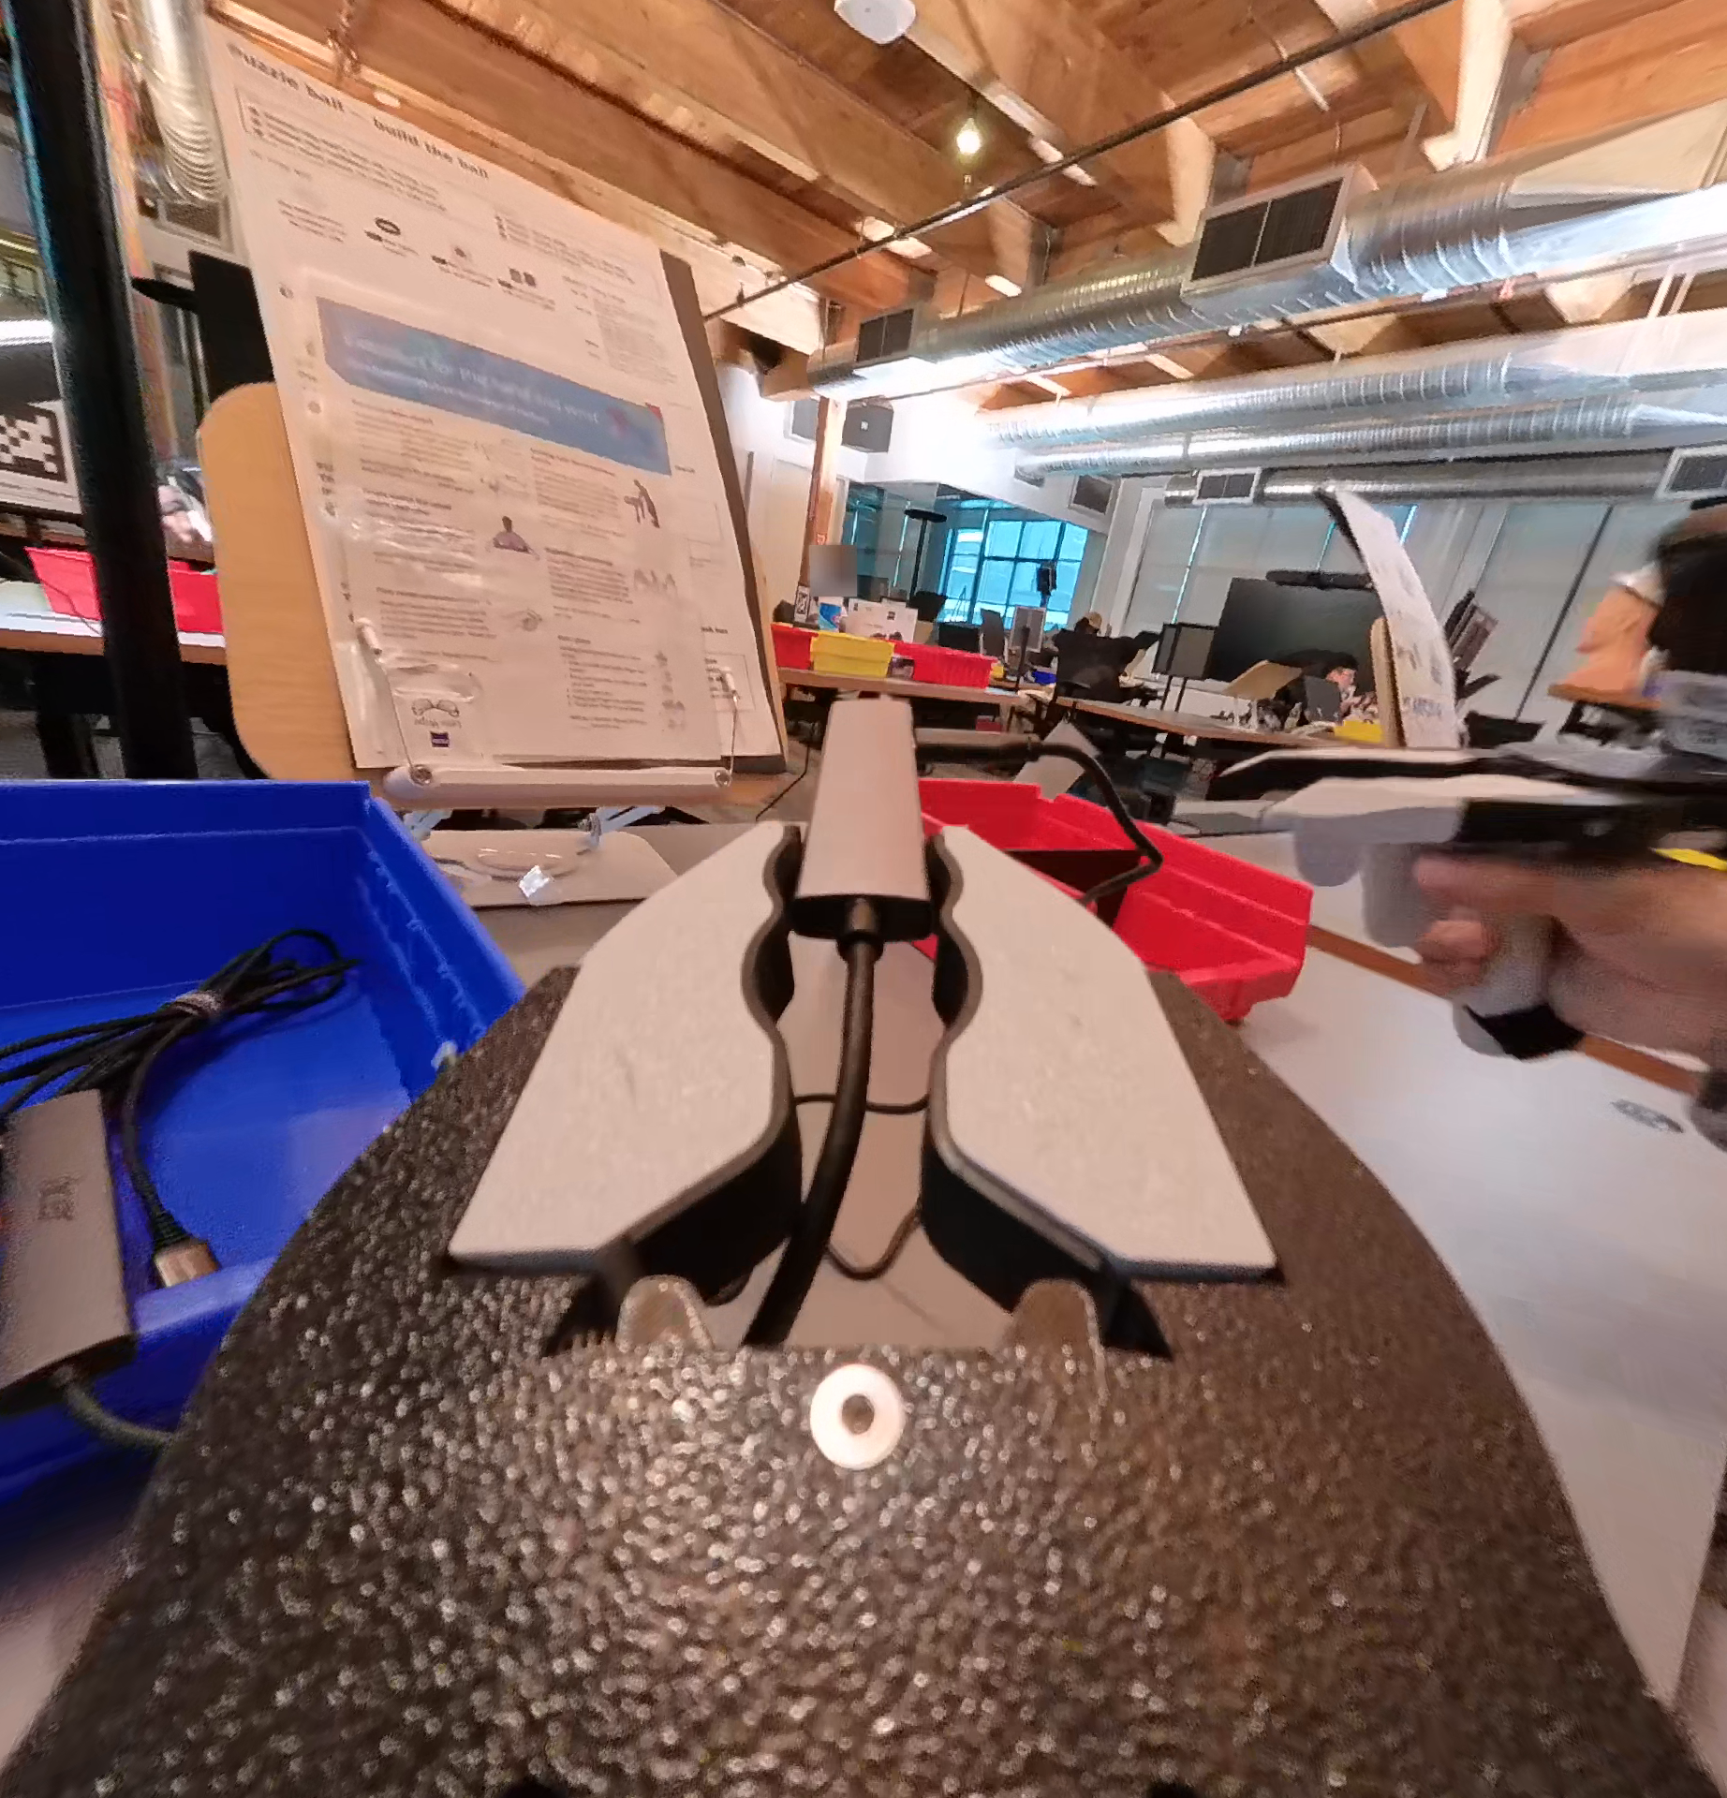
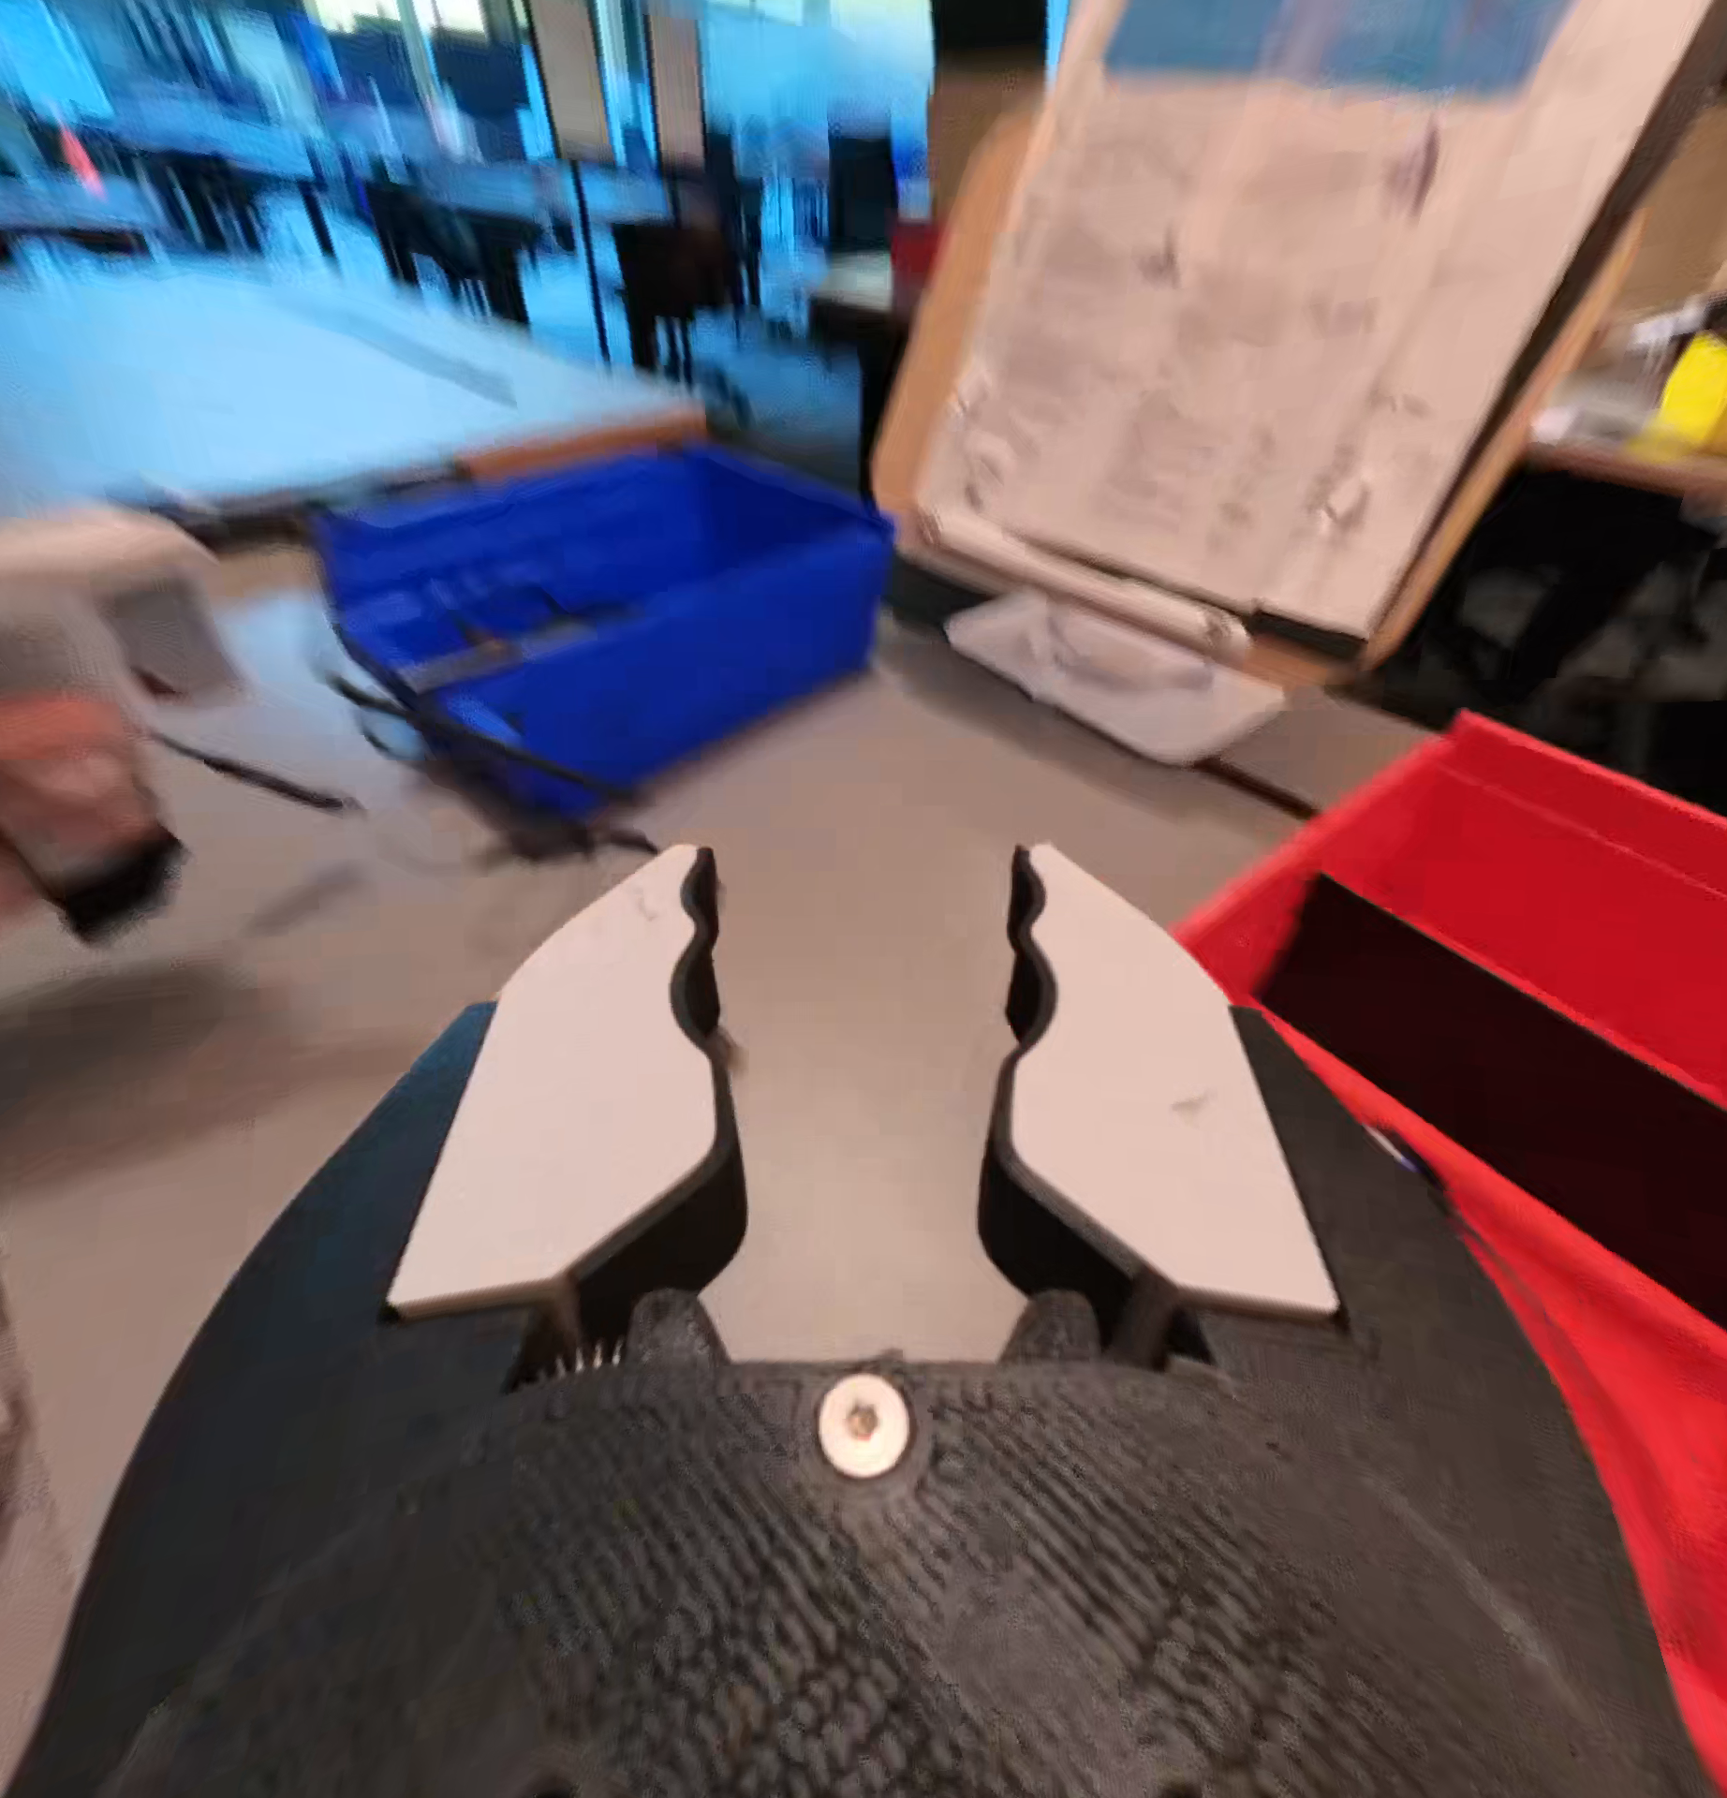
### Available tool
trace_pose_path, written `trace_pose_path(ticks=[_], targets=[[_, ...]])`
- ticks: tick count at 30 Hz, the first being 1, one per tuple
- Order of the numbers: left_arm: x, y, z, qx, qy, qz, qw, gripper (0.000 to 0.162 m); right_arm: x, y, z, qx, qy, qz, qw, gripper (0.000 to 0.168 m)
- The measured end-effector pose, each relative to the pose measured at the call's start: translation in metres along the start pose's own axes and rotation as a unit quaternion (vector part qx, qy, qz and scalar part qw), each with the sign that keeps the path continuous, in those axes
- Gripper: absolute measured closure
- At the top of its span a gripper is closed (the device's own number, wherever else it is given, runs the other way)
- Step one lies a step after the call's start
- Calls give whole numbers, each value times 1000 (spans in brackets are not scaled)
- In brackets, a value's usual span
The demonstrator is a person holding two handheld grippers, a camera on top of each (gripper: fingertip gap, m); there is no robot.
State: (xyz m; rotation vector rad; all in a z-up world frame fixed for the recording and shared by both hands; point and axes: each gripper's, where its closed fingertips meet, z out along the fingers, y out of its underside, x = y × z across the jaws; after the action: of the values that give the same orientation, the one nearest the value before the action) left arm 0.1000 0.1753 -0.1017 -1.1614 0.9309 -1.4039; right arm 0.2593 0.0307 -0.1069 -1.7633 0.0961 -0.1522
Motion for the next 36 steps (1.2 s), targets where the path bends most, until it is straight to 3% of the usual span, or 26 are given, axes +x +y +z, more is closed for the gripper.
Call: trace_pose_path(ticks=[3, 8, 17, 31, 34, 36], targets=[[10, 13, 5, -14, 3, 23, 1000, 138, -63, -20, 8, 115, -8, 8, 993, 119], [36, 32, 12, -42, 26, 83, 995, 138, -104, -15, 45, 119, -21, -14, 993, 121], [58, 50, 17, -70, 58, 87, 992, 138, -99, 6, 46, 112, -8, 3, 994, 154], [75, 57, 21, -91, 53, 85, 991, 138, -92, 4, 35, 139, 33, -4, 990, 152], [75, 55, 21, -81, 53, 75, 992, 138, -92, 9, 38, 120, 23, -4, 992, 160], [74, 57, 21, -84, 49, 76, 992, 138, -88, 11, 38, 119, 32, 7, 992, 149]])
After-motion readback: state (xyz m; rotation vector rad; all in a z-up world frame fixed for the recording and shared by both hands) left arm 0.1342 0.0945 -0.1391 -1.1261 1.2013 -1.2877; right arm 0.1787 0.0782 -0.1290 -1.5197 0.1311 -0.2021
